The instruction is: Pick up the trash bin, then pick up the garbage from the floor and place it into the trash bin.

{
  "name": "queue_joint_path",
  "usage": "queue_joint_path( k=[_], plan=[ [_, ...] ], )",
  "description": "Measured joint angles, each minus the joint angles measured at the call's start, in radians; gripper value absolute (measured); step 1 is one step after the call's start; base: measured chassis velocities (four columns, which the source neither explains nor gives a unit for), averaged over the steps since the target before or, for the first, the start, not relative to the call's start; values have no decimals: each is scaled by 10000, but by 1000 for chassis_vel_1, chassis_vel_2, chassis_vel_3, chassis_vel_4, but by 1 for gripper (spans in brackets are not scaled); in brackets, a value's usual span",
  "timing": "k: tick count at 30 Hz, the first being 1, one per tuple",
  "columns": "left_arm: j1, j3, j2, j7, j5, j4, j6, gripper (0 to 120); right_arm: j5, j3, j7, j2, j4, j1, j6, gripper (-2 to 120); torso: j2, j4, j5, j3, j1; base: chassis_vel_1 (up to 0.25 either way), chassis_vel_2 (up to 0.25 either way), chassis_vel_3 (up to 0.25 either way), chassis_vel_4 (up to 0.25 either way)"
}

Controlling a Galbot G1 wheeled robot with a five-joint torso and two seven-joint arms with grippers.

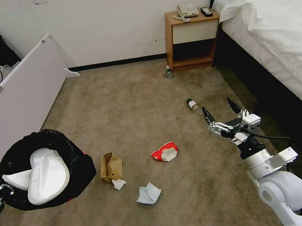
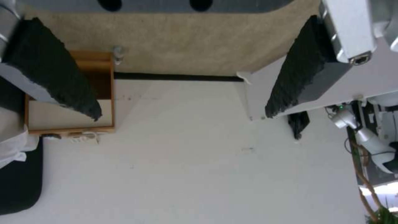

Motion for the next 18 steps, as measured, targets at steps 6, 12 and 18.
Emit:
queue_joint_path(
  k=[6,12,18],
  plan=[
    [35,56,-32,22,21,-72,0,1,36,-64,-47,-23,-4,5,11,100,0,0,1,-1,0,81,64,-76,-80],
    [88,117,-51,25,57,-133,0,1,50,-129,-76,-2,-60,11,38,100,0,3,-5,-2,0,189,175,-170,-171],
    [105,193,-70,29,69,-198,0,1,69,-166,-98,-10,-67,30,39,100,0,2,0,-2,0,117,121,-107,-101]
  ],
)
